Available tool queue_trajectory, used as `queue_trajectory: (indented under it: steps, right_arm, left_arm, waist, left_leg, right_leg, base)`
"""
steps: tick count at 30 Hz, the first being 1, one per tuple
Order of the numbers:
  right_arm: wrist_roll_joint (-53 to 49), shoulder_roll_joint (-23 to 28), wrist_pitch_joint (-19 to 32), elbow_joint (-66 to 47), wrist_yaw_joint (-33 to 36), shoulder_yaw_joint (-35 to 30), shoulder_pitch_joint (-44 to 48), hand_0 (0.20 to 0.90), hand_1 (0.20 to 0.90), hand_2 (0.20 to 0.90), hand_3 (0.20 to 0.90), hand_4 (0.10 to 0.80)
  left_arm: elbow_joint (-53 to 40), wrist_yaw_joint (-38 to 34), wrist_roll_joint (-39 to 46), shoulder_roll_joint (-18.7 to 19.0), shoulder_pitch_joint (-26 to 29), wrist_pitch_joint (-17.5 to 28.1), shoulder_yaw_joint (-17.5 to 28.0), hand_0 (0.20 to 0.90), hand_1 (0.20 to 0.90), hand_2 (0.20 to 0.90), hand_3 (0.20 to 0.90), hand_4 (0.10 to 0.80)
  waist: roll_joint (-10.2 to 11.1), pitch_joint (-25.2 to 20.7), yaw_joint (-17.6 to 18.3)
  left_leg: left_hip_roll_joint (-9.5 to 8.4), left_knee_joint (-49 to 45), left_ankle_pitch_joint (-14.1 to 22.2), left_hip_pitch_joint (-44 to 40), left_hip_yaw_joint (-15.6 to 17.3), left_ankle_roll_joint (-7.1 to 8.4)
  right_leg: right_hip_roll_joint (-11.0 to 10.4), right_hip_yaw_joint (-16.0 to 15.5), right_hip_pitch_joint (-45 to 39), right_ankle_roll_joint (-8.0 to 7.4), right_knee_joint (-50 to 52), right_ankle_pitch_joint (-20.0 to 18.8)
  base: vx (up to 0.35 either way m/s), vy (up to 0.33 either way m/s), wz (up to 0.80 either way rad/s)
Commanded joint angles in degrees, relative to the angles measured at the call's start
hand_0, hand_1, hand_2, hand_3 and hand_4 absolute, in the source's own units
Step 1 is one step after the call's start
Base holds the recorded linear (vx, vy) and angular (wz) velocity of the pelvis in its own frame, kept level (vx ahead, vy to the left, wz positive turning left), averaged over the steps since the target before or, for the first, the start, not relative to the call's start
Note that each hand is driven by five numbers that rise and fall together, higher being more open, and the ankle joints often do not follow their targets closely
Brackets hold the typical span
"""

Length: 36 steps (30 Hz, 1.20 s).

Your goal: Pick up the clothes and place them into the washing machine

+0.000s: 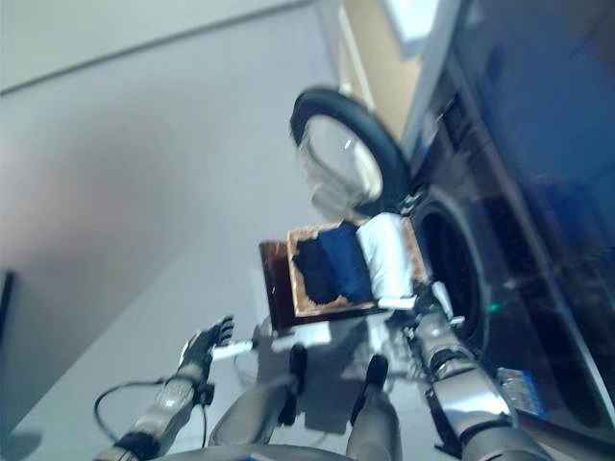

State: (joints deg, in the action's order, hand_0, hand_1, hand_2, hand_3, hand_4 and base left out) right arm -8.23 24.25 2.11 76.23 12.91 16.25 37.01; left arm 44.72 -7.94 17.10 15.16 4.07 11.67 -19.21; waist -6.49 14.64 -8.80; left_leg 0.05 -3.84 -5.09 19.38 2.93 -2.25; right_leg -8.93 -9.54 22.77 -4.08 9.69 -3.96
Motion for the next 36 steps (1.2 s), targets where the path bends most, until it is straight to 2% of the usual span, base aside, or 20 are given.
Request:
queue_trajectory:
  steps: [1,8,14,19,27,28,36]
  right_arm:
    - [2.61,1.77,1.82,-0.13,4.21,3.57,7.28,0.9,0.9,0.9,0.9,0.8]
    - [4.96,3.39,1.03,2.5,5.3,6.2,12.69,0.9,0.9,0.9,0.9,0.8]
    - [7.51,5.94,0.15,4.42,6.92,7.84,17.4,0.9,0.9,0.9,0.9,0.8]
    - [9.68,8.23,-0.75,6.03,9.34,8.44,19.94,0.9,0.9,0.9,0.9,0.8]
    - [10.58,10.5,-1.2,6.94,10.39,8.99,22.19,0.9,0.9,0.9,0.9,0.8]
    - [10.83,10.55,-1.31,6.89,10.48,9.32,22.42,0.9,0.9,0.9,0.9,0.8]
    - [14.68,11.58,-2.78,8.11,11.92,11.99,25.49,0.9,0.9,0.9,0.9,0.8]
  left_arm:
    - [-5.27,-2.44,2.51,3.92,1.57,4.11,0.49,0.9,0.9,0.9,0.9,0.8]
    - [-6.7,-3.59,4.3,4.07,2.7,4.67,0.2,0.9,0.9,0.9,0.9,0.8]
    - [-10.95,-4.18,6.89,4.37,3.14,5.31,0.16,0.9,0.9,0.9,0.9,0.8]
    - [-16.16,-6.02,8.33,4.71,3.92,6.08,0.24,0.9,0.9,0.9,0.9,0.8]
    - [-22.05,-7.81,8.78,5.74,3.81,6.67,0.52,0.9,0.9,0.9,0.9,0.8]
    - [-22.36,-8.1,8.97,5.76,3.86,6.71,0.65,0.9,0.9,0.9,0.9,0.8]
    - [-25.85,-10.32,9.74,5.91,4.74,7.5,1.71,0.9,0.9,0.9,0.9,0.8]
  waist:
    - [2.29,-0.2,-0.9]
    - [1.87,0.31,-1.76]
    - [0.37,2.16,-2.84]
    - [-0.92,3.91,-3.46]
    - [-1.51,4.46,-3.78]
    - [-1.4,4.35,-3.73]
    - [-2.08,5.33,-4.07]
  left_leg:
    - [-1.06,-5.92,2.62,5.84,-3.95,3.17]
    - [-1.41,-5.91,3.0,7.33,-3.55,2.87]
    - [-2.35,-7.37,3.24,10.44,-3.73,2.89]
    - [-3.03,-12.43,4.75,15.92,-4.16,2.65]
    - [-3.69,-15.94,6.08,20.64,-4.07,2.23]
    - [-3.78,-16.6,8.1,20.5,-4.32,2.49]
    - [-4.57,-18.13,8.35,24.98,-4.41,2.52]
  right_leg:
    - [-1.49,0.98,-2.29,-1.64,1.72,2.94]
    - [-1.75,1.84,-0.14,-1.89,2.03,3.03]
    - [-2.19,1.89,2.49,-1.9,3.45,3.45]
    - [-2.55,1.84,7.11,-1.48,8.2,5.01]
    - [-2.92,2.25,11.19,-1.33,10.98,5.91]
    - [-2.95,2.68,11.22,-1.68,11.83,7.6]
    - [-3.7,2.5,15.22,-1.57,14.31,8.36]
  base:
    - [0.024,0.029,-0.15]
    - [0.022,0.022,-0.05]
    - [0.017,0.027,-0.01]
    - [0.008,0.026,0.05]
    - [0.028,0.029,0.08]
    - [0.111,0.026,0.02]
    - [0.016,0.024,0.04]
